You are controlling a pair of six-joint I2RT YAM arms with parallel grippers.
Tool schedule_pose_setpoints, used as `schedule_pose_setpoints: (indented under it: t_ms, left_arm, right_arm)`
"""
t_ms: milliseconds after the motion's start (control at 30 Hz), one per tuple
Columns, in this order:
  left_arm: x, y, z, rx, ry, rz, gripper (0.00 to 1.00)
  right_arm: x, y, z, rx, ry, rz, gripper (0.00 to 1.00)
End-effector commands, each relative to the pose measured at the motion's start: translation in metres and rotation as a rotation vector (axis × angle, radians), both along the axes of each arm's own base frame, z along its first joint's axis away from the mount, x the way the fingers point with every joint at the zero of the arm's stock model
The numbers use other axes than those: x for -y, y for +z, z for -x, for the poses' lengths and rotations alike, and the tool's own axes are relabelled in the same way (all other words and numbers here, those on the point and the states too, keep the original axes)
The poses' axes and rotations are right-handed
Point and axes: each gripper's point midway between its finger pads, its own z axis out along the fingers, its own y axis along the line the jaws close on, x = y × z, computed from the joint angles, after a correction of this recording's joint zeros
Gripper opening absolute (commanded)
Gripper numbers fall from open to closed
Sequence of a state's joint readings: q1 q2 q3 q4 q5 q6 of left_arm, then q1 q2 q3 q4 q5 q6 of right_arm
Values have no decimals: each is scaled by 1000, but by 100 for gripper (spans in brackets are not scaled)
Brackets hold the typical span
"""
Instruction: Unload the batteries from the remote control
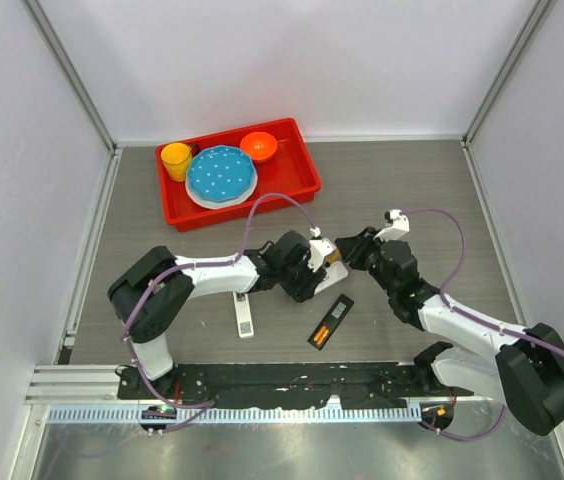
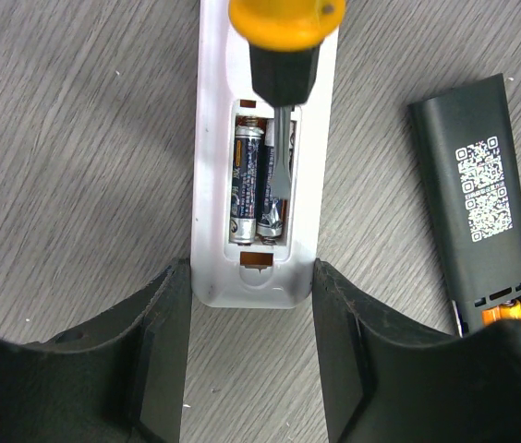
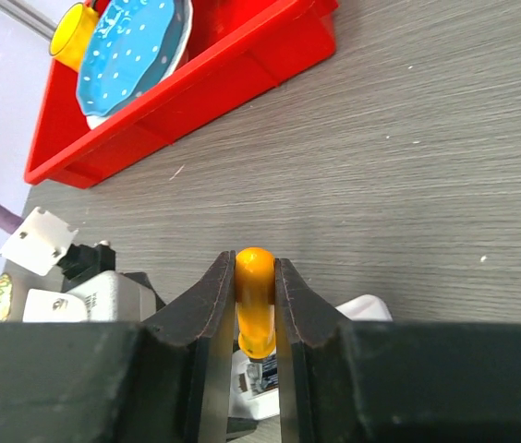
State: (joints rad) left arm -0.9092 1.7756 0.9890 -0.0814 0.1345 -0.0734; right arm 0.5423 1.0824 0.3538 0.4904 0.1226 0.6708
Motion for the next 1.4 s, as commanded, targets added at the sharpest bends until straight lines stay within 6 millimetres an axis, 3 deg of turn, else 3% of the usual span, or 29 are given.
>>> schedule_pose_setpoints:
  t_ms: [0,433,933,1367]
  left_arm:
    - [-3,-4,0,1,16,-14,0]
    - [-3,-8,1,-10,9,-26,0]
    - [-3,-10,1,-15,4,-33,0]
    - [-3,-11,1,-18,3,-37,0]
  right_arm:
    - [5,25,-16,87,-49,47,1]
    - [9,18,-23,98,-57,126,1]
    - [-3,13,-29,118,-22,110,1]
    - [4,24,-23,145,-39,83,1]
